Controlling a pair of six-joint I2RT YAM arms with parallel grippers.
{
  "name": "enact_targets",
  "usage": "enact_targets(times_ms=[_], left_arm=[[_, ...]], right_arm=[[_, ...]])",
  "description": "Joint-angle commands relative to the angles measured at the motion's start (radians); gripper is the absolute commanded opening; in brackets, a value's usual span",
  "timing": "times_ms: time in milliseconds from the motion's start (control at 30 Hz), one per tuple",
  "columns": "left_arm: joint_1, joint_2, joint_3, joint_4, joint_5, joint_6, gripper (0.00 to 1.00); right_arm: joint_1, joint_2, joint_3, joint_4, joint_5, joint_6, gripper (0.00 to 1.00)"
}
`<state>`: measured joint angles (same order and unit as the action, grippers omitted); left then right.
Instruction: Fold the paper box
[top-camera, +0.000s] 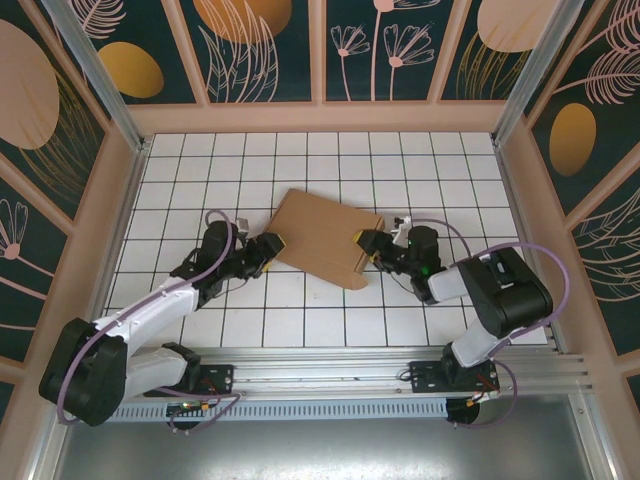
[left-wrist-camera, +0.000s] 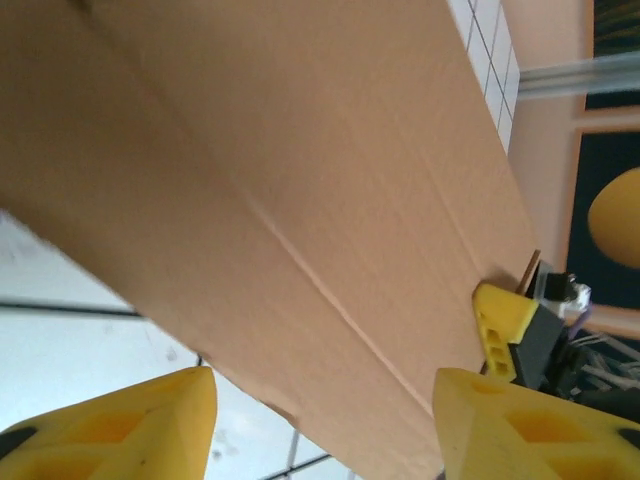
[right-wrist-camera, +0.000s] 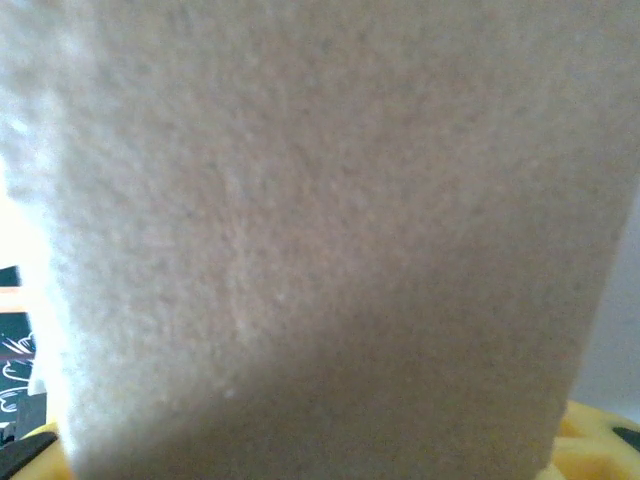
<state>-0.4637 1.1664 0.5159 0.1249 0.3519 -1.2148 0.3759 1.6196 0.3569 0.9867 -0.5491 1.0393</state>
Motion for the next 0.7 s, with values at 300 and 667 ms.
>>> enact_targets(times_ms=[300, 667], left_arm=[[-0.044, 0.088, 0.024, 0.083, -0.093, -0.325, 0.67], [-0.055, 0.198, 0.055, 0.125, -0.073, -0.307, 0.61]], right_arm=[[0.086, 0.047, -0.038, 0.037, 0.199, 0.071, 0.36], [0.098, 0.039, -0.037, 0.006, 0.191, 0.049, 0.35]])
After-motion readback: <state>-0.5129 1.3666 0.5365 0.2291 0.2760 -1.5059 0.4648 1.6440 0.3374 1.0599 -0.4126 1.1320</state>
